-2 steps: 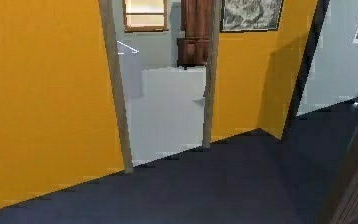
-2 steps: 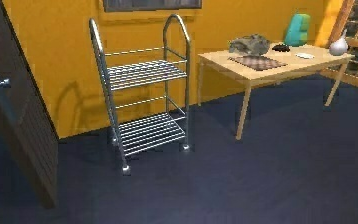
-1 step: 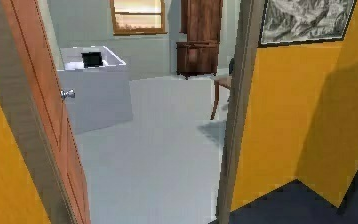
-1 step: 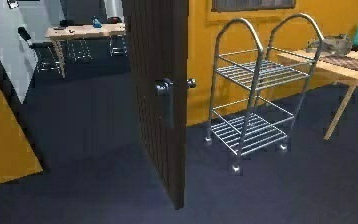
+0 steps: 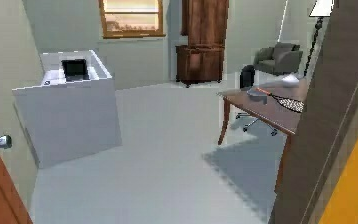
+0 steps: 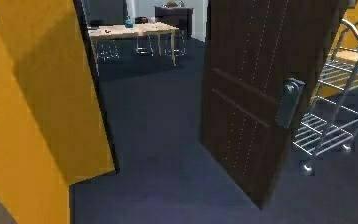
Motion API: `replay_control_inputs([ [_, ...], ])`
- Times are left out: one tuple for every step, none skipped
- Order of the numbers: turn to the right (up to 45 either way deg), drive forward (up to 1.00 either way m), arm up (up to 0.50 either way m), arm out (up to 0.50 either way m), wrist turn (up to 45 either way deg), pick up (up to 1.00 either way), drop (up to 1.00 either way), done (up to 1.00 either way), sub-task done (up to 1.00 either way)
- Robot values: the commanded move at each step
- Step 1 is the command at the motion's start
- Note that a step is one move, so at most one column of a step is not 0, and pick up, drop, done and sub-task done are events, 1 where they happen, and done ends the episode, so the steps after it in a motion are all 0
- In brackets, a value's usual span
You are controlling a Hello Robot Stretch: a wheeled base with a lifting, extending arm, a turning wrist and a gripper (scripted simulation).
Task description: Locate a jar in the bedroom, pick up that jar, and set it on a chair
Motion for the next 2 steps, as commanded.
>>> replay_control_inputs([
  [-24.0,0.0,0.0,0.0,0.0,0.0,0.0,0.0,0.0],
  [0.0,0.5,0.0,0.0,0.0,0.0,0.0,0.0,0.0],
])
